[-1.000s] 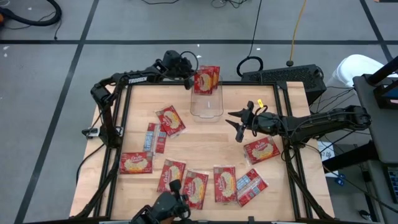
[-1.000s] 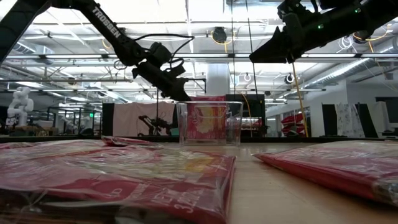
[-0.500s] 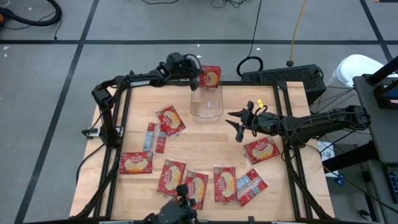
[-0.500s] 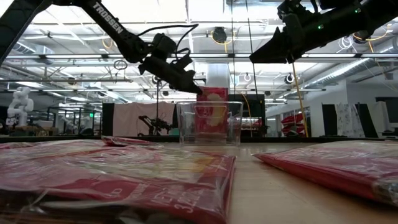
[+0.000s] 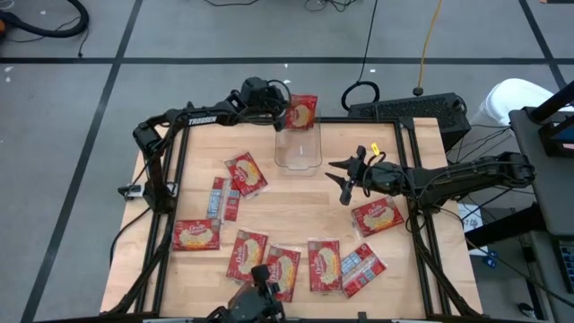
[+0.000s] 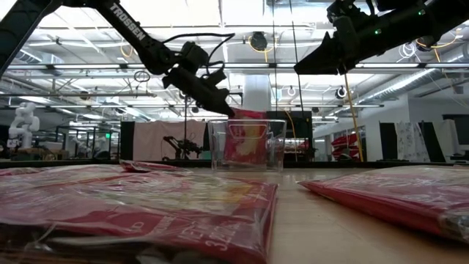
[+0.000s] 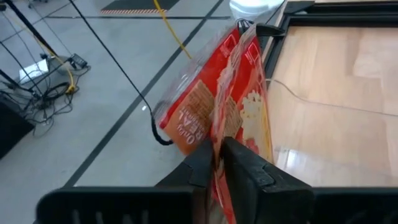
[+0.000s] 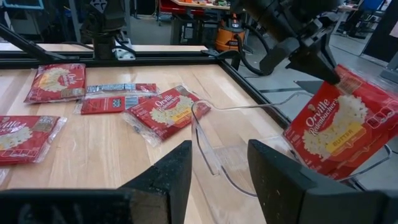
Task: Sort popcorn bags into baskets
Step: Put the red popcorn pack into the transparent bin
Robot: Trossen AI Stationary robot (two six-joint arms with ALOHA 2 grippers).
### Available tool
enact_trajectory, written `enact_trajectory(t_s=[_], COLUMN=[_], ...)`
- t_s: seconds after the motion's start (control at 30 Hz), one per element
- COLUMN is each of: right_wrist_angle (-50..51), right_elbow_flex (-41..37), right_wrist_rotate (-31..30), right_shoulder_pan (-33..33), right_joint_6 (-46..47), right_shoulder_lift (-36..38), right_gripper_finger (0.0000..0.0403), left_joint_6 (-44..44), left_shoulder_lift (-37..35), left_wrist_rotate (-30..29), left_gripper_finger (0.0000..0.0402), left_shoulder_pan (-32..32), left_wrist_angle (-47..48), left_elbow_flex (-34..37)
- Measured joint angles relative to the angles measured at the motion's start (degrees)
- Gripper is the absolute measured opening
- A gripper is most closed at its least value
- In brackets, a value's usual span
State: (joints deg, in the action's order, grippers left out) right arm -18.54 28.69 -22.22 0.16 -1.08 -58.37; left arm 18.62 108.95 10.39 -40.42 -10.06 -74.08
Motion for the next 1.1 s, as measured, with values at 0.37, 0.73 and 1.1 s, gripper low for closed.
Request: enact_trajectory(t_s=[0.37,0.73,1.1], right_wrist_angle=[0.0,0.0,27.2], right_elbow_flex=[0.0,0.0,8.9], right_wrist_rotate=[0.0,0.0,0.0], right_shoulder_pan=[0.0,0.0,7.7], right_joint_6=[0.6,2.0,10.2], right_shoulder_lift=[0.0,0.0,3.7], right_gripper_finger=[0.0151,0.0151,0.0151], left_joint_6=[-0.6,-2.4,-7.5], left_shoulder_lift=[0.0,-6.2,-19.5], left_wrist_rotate=[-3.4,-5.6,9.5], left_gripper_finger=[0.0124,0.0197,0.0158], left_shoulder_pan=[-0.9,-1.6,3.8], left_wrist_angle=[2.7,9.8,30.4], left_elbow_flex=[0.0,0.0,1.2])
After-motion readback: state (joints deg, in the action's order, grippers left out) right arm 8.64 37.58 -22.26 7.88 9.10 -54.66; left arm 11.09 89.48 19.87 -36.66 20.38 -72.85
